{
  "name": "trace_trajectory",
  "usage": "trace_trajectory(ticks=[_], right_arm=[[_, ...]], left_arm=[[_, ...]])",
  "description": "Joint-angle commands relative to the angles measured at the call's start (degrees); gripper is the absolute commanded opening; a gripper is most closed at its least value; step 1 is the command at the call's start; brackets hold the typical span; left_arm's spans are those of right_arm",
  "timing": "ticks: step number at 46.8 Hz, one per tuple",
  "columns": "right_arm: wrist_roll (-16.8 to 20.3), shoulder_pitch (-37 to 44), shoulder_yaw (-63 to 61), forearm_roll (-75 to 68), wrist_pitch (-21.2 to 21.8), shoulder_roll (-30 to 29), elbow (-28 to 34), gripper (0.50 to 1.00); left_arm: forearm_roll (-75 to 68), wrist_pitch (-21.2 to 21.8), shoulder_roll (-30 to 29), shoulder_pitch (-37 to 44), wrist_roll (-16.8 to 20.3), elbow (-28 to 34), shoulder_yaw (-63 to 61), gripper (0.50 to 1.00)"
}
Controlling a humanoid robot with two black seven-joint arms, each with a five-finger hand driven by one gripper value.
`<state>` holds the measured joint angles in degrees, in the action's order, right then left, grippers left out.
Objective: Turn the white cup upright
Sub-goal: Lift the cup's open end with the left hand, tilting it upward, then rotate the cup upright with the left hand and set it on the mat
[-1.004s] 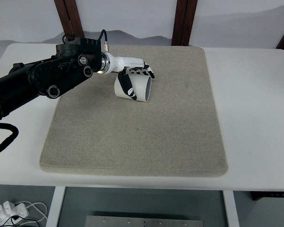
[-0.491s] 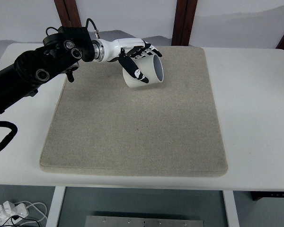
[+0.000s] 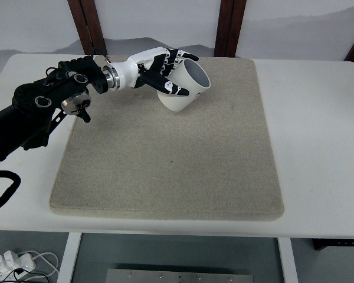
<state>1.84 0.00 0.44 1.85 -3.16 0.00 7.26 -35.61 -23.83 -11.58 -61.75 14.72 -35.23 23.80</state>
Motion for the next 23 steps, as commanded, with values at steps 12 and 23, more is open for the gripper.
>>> trace_trajectory(ticks=[12, 23], right_arm=[[0.01, 0.00, 0.00, 0.00, -0.01, 0.00, 0.03, 0.952], [0.01, 0.00, 0.00, 0.00, -0.01, 0.00, 0.03, 0.952]], left_arm=[[0.63, -0.08, 1.47, 5.76, 6.99, 0.08, 4.23, 0.608], [0.63, 0.01, 1.64, 10.07, 10.50, 0.95, 6.87, 0.611]])
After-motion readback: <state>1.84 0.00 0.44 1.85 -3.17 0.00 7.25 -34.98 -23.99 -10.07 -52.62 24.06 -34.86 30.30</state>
